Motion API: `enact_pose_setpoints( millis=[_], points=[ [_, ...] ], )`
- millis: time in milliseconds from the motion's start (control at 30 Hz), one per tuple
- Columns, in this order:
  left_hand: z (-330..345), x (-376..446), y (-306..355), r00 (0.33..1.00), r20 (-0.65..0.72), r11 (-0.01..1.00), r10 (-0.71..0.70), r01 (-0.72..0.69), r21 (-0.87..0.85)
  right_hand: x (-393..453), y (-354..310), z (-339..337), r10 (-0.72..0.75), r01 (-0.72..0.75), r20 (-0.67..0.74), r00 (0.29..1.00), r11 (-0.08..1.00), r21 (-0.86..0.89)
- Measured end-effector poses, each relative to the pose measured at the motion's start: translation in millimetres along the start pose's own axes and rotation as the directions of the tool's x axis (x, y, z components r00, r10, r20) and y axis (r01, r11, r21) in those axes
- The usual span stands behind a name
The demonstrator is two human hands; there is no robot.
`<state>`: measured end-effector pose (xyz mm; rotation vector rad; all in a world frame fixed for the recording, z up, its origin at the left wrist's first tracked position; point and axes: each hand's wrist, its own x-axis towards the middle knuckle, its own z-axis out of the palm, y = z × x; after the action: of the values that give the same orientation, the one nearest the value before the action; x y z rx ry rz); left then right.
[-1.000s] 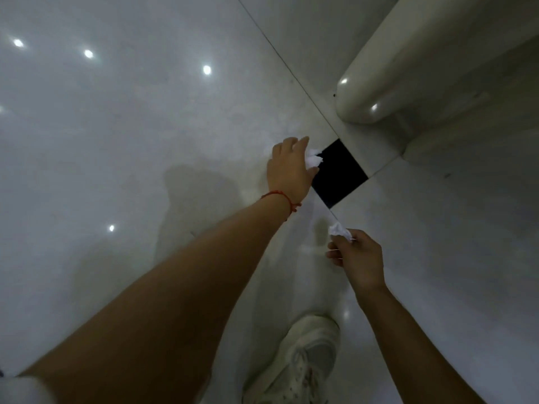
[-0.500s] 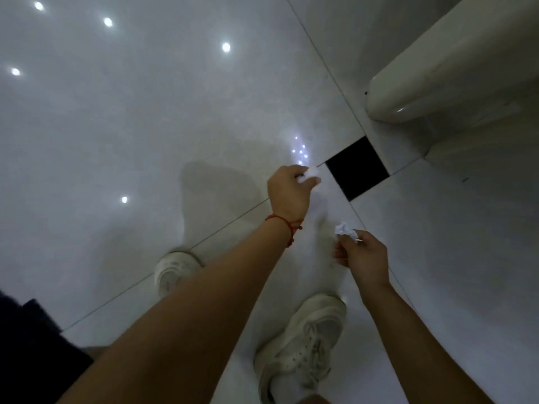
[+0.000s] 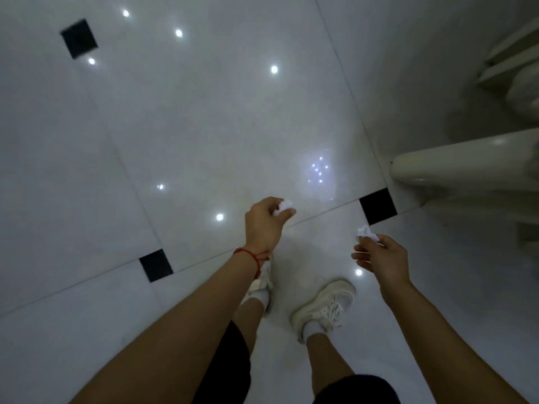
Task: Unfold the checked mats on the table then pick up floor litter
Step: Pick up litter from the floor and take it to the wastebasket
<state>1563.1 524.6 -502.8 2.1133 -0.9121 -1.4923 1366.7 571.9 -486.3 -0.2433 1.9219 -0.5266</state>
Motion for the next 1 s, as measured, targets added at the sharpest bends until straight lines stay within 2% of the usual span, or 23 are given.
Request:
enact_pose_setpoints(
  millis=[167, 300, 467, 633, 767, 900, 1000],
  points=[
    [-107, -39, 67, 1.000, -0.012, 1.000, -0.022, 0.022, -0.022, -89, -70, 13, -0.060, 0.061, 0.018, 0.998, 0.995, -0.077],
    [-174, -66, 122, 1.000, -0.020, 0.999, -0.006, 0.005, -0.040, -148, -121, 16, -0.039, 0.039, -0.002, 0.999, 0.999, 0.019],
    [-222, -80, 188, 1.000, -0.027, 0.997, 0.005, -0.007, -0.072, -192, -186, 10, -0.088, 0.090, -0.049, 0.995, 0.995, 0.041],
    [-239, -67, 252, 0.999, -0.027, 0.993, 0.027, -0.030, -0.114, -203, -251, 2, -0.107, 0.110, -0.072, 0.992, 0.993, 0.037],
    [-247, -38, 309, 0.999, -0.024, 0.996, 0.038, -0.040, -0.084, -197, -311, 4, -0.085, 0.086, -0.054, 0.995, 0.996, 0.025],
    [-261, 5, 374, 0.996, -0.028, 0.996, 0.088, -0.088, 0.006, -175, -392, 12, -0.083, 0.084, -0.020, 0.996, 0.996, 0.030],
    [-283, 41, 428, 0.990, -0.079, 0.994, 0.113, -0.112, 0.015, -155, -462, 21, -0.104, 0.104, -0.002, 0.995, 0.993, 0.049]
  ],
)
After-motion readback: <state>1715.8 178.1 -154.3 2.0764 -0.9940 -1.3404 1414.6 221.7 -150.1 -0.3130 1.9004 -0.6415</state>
